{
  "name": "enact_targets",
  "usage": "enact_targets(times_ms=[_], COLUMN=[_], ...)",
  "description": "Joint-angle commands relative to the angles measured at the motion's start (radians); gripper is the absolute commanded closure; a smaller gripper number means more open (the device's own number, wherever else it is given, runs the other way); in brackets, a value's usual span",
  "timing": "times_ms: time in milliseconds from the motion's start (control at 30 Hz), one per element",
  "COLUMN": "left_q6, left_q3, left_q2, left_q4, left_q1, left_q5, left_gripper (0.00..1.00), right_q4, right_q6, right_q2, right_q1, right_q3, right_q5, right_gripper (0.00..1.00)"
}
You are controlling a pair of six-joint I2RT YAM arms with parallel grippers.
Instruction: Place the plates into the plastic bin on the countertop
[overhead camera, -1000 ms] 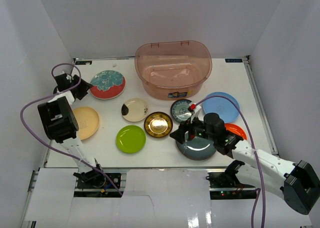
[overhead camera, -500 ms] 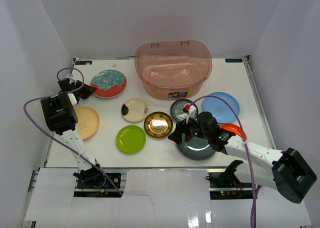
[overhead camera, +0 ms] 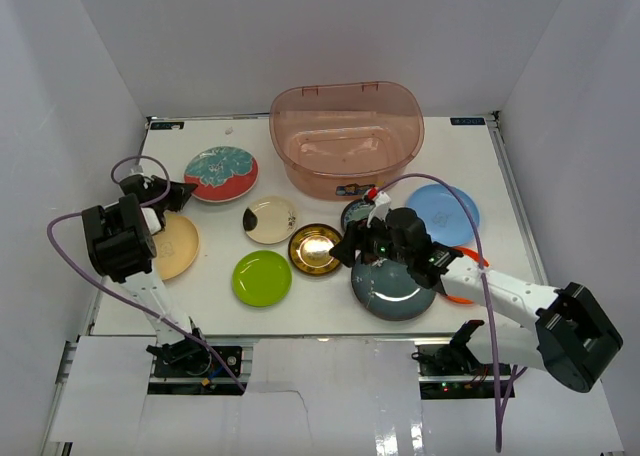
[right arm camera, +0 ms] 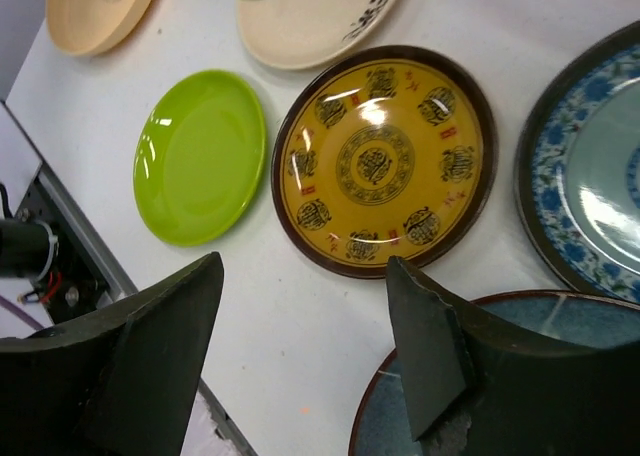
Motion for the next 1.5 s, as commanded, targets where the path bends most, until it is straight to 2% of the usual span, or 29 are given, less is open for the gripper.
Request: enact_targets(times_ms=[0, 33, 100, 133, 200, 233, 267, 367, 500, 633, 667, 767, 933, 1033, 1067, 1133, 1167, 1200, 1300, 1400, 1467], left_q6=[-0.246, -0.262, -0.276, -0.277, -0.292, -0.294, -0.293, -0.273, -0.237, -0.113, -0.098, -0.038, 0.014, 0.043, 0.072, 0.102, 0.128, 0.146, 0.204, 0.221, 0.224], left_q3=[-0.074, -0.093, -0.131, -0.145, -0.179, -0.188, -0.196, -0.205, -0.179, -0.090, -0.043, 0.074, 0.292, 0.488, 0.615, 0.758, 0.828, 0.958, 1.198, 1.277, 1.269], left_q2=[-0.188, -0.217, -0.309, -0.341, -0.435, -0.467, -0.502, -0.639, -0.794, -0.811, -0.797, -0.698, -0.482, -0.305, -0.206, -0.098, 0.002, 0.051, 0.227, 0.318, 0.332], left_q4=[0.295, 0.300, 0.277, 0.271, 0.253, 0.245, 0.234, 0.156, 0.076, -0.034, -0.062, -0.117, -0.179, -0.244, -0.270, -0.338, -0.410, -0.469, -0.593, -0.657, -0.659], left_q1=[-0.008, -0.010, -0.014, -0.016, -0.019, -0.017, -0.017, -0.025, -0.078, -0.252, -0.337, -0.497, -0.638, -0.687, -0.700, -0.727, -0.737, -0.750, -0.769, -0.780, -0.781], left_q5=[0.112, 0.109, 0.095, 0.091, 0.087, 0.080, 0.072, 0.035, 0.000, -0.072, -0.098, -0.156, -0.244, -0.279, -0.288, -0.302, -0.307, -0.310, -0.333, -0.337, -0.350], left_gripper=[1.00, 1.00, 1.00, 1.00, 1.00, 1.00, 1.00, 1.00, 1.00, 1.00, 1.00, 1.00, 1.00, 1.00, 1.00, 1.00, 1.00, 1.00, 1.00, 1.00, 1.00], right_q4=[-0.073, -0.082, -0.116, -0.154, -0.186, -0.227, -0.266, -0.386, -0.528, -0.541, -0.533, -0.504, -0.504, -0.490, -0.481, -0.452, -0.444, -0.440, -0.440, -0.437, -0.444], right_q6=[0.018, 0.021, 0.031, 0.039, 0.071, 0.083, 0.097, 0.128, 0.131, 0.149, 0.154, 0.137, 0.085, 0.073, 0.071, 0.074, 0.076, 0.074, 0.054, 0.030, 0.008], right_q2=[-0.064, -0.085, -0.153, -0.176, -0.252, -0.310, -0.340, -0.463, -0.561, -0.604, -0.607, -0.603, -0.578, -0.578, -0.581, -0.592, -0.595, -0.596, -0.601, -0.600, -0.592], right_q1=[-0.029, -0.044, -0.099, -0.116, -0.161, -0.184, -0.192, -0.222, -0.259, -0.270, -0.270, -0.270, -0.270, -0.270, -0.270, -0.270, -0.270, -0.268, -0.268, -0.270, -0.268], right_q3=[0.039, 0.030, -0.001, -0.013, -0.067, -0.082, -0.094, -0.125, -0.137, -0.173, -0.174, -0.156, -0.124, -0.145, -0.154, -0.174, -0.188, -0.194, -0.200, -0.202, -0.197], right_q5=[0.144, 0.147, 0.158, 0.159, 0.161, 0.177, 0.202, 0.245, 0.262, 0.228, 0.216, 0.205, 0.175, 0.090, 0.078, 0.037, 0.027, 0.018, 0.027, 0.032, 0.027], right_gripper=[0.29, 0.39, 0.47, 0.57, 0.66, 0.75, 0.79, 0.83, 0.80, 0.74, 0.73, 0.71, 0.67, 0.65, 0.65, 0.64, 0.63, 0.61, 0.57, 0.51, 0.49])
